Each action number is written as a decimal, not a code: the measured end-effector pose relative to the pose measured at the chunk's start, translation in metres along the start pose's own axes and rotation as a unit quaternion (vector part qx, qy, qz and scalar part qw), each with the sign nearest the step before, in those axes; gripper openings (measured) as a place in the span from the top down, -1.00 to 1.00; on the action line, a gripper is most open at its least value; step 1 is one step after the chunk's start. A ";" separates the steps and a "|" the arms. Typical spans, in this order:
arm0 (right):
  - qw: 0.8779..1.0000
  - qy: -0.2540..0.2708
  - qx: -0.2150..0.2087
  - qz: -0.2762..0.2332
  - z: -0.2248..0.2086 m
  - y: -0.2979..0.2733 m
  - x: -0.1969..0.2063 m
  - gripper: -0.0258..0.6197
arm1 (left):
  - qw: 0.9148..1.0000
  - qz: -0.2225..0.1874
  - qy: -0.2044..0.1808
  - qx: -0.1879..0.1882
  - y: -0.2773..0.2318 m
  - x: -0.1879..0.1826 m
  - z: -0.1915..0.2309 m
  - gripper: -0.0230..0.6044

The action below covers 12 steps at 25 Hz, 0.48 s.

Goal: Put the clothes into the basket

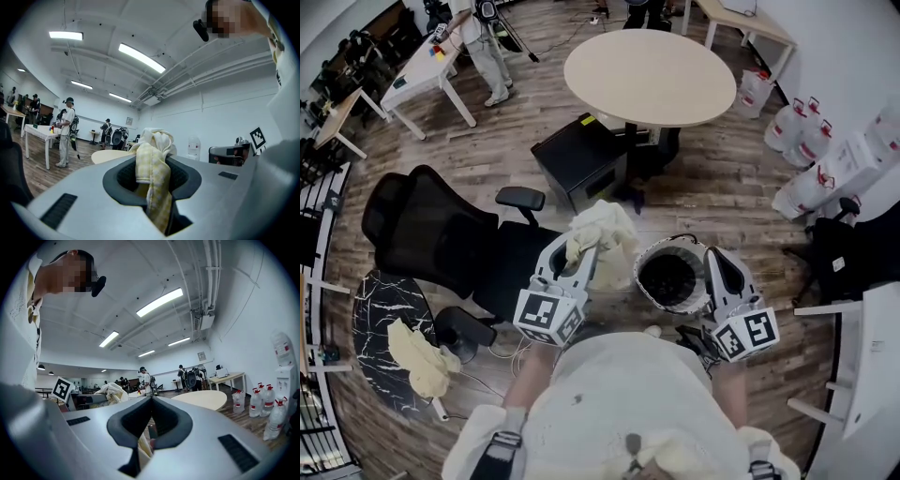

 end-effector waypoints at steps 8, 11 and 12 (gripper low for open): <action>0.999 -0.001 0.040 -0.008 -0.044 0.055 -0.005 0.90 | 0.999 0.000 0.003 0.034 -0.032 0.011 -0.059 0.56; 0.999 -0.002 0.051 -0.013 -0.055 0.073 -0.007 0.90 | 0.999 0.002 0.001 0.046 -0.040 0.013 -0.078 0.56; 0.998 -0.001 0.054 -0.016 -0.058 0.078 -0.008 0.90 | 0.999 0.003 0.000 0.050 -0.042 0.014 -0.084 0.56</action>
Point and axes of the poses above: the fingertips, and each gripper's own axes: y backward along the fingers, z to its left, x out of its underside, the point moved 9 cm from there along y, backward along the fingers, and after that the axes turned 3 degrees about -y, right-handed, at the moved point
